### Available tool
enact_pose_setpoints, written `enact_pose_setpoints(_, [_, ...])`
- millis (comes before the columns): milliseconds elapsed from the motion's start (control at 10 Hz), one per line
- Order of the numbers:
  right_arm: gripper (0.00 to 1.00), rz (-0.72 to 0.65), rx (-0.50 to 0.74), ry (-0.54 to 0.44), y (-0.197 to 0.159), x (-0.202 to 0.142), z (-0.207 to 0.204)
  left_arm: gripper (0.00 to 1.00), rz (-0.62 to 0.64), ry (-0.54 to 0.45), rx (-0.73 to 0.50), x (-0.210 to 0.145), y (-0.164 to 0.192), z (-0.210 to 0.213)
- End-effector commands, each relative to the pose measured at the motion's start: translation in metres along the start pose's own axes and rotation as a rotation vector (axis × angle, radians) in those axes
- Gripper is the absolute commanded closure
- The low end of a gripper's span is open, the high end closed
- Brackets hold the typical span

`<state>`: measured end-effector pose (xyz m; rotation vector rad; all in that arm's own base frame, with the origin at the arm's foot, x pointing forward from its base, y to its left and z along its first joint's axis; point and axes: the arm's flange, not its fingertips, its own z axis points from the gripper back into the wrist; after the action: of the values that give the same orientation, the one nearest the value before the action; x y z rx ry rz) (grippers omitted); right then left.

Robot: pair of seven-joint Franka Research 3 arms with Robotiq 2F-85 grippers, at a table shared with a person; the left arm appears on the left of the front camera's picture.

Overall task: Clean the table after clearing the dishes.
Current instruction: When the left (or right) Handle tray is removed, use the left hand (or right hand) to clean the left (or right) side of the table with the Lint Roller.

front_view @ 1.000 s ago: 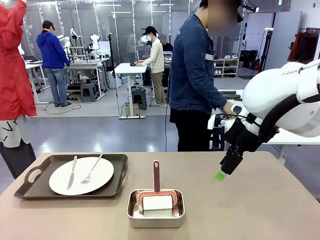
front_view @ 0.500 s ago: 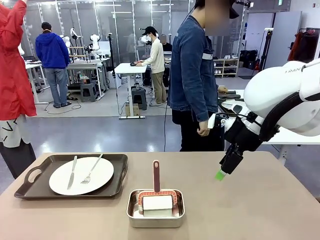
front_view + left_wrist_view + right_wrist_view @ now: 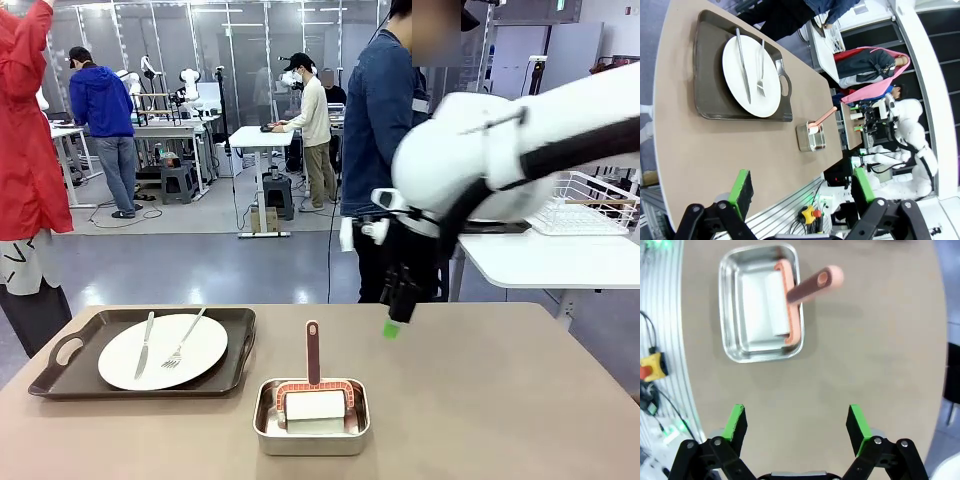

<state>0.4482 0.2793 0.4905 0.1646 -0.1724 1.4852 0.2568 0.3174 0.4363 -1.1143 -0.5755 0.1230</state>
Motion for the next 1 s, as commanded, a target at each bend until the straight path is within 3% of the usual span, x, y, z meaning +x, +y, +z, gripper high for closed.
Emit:
enact_pose_setpoints(0, [0.0,0.182,0.015,0.099,-0.036,0.044,0.008,0.0,-0.007,-0.01,-0.009,-0.001,-0.001,0.003])
enact_pose_setpoints(300, [0.0,0.258,0.105,0.166,-0.06,0.097,-0.021,0.0,-0.007,-0.01,-0.009,-0.001,-0.001,0.003])
enact_pose_setpoints(500, [0.0,0.288,0.177,0.179,-0.054,0.12,-0.047,0.0,-0.007,-0.01,-0.009,-0.001,-0.001,0.003])
enact_pose_setpoints(900, [0.0,0.287,0.256,0.213,-0.053,0.131,-0.086,0.0,-0.007,-0.01,-0.009,-0.001,-0.001,0.003])
